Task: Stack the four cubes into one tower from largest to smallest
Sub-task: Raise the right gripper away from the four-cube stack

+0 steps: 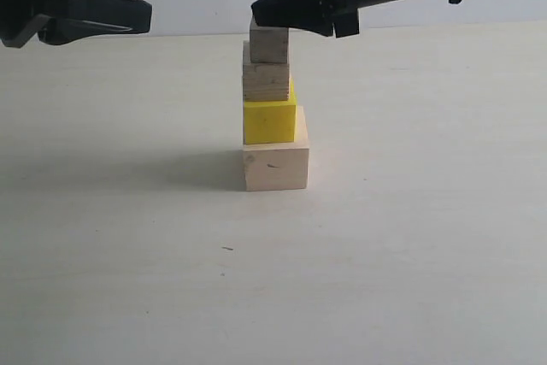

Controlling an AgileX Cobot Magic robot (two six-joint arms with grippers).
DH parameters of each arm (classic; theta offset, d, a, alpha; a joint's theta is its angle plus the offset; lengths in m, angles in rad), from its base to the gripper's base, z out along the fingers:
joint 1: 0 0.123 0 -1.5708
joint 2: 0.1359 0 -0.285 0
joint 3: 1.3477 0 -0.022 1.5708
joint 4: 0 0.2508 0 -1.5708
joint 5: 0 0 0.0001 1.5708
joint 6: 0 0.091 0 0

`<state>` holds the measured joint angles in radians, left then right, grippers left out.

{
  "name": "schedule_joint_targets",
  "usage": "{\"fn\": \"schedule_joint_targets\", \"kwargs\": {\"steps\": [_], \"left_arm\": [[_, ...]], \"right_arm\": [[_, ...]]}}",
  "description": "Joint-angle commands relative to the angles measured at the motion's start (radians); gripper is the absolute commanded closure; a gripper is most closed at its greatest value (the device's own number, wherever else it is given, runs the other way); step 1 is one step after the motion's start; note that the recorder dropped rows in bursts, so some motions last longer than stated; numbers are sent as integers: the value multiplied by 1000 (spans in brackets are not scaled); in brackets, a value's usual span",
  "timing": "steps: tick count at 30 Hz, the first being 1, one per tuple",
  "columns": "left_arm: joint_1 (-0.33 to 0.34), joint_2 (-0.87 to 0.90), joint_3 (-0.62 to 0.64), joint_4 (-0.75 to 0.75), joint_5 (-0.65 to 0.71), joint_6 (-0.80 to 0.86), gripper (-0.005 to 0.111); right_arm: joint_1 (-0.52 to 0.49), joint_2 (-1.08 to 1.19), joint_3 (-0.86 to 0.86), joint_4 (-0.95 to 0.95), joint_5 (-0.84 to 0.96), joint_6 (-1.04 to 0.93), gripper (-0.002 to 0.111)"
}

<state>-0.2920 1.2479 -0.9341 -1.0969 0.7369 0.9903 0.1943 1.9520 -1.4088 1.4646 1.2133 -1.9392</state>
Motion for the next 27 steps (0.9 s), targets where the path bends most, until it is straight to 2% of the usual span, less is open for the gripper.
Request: {"fn": "schedule_joint_targets", "kwargs": {"steps": [1, 5, 8, 9, 15, 21, 27], "left_arm": [[3, -8, 3, -4, 8, -4, 107], [3, -8, 3, -4, 9, -4, 107], [3, -8, 3, -4, 10, -4, 107], [3, -8, 3, -4, 10, -4, 107], [3, -8, 3, -4, 12, -4, 107], [3, -8, 3, -4, 8, -4, 107], [3, -8, 3, -4, 8, -4, 107]], "right_arm": [[-33, -60, -4, 19, -10, 44, 45], [-51, -90, -4, 19, -74, 143, 48], [-56, -102, -4, -12, -118, 245, 58], [-56, -104, -4, -33, -133, 276, 63], [-56, -104, -4, -232, -249, 421, 108], [-56, -104, -4, -298, -284, 523, 108], [-54, -103, -4, -333, -216, 546, 108]]}}
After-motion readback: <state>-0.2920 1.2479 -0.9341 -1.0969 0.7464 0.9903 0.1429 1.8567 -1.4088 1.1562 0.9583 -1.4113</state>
